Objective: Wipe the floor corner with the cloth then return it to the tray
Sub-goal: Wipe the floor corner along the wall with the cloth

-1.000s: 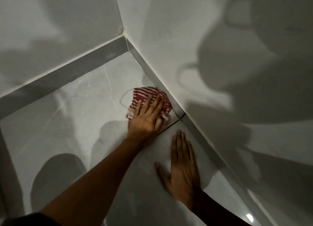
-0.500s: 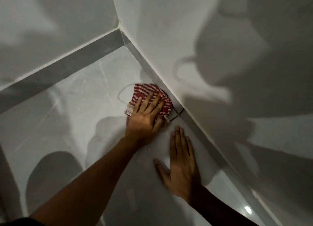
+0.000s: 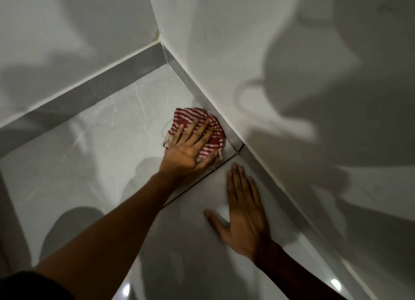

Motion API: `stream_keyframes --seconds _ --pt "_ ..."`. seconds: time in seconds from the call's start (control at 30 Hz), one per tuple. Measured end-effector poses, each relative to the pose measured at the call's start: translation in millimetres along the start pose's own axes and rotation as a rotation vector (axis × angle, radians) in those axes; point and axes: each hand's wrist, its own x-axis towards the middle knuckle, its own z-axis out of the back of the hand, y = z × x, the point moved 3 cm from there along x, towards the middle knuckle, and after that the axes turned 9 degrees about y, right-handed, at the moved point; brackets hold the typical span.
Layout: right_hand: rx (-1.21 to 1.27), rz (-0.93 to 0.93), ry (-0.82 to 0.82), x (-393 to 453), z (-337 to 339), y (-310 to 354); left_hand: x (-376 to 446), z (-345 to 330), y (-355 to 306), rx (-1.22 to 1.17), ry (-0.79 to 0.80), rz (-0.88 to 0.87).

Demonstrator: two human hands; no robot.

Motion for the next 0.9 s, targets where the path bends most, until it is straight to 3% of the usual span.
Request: stream_keyframes --seconds 0.17,0.23,0.37,0.5,0.9 --pt "-0.035 -0.025 -0.006 1 -4 3 23 -6 -44 -0.157 0.037 0.389" --pt "-0.025 -0.026 -0.019 1 -4 2 19 -11 -53 -0.166 0.031 0.395" --pt "-0.002 -0.021 -0.027 0 -1 2 6 -11 -39 -0.009 -0.010 0.242" --pt "-0.002 -0.027 -0.022 -1 3 3 23 -13 -39 -0.013 0.019 0.431" --pt "-0.063 -0.024 0.018 1 3 3 42 -8 -30 -0.074 0.039 0.513"
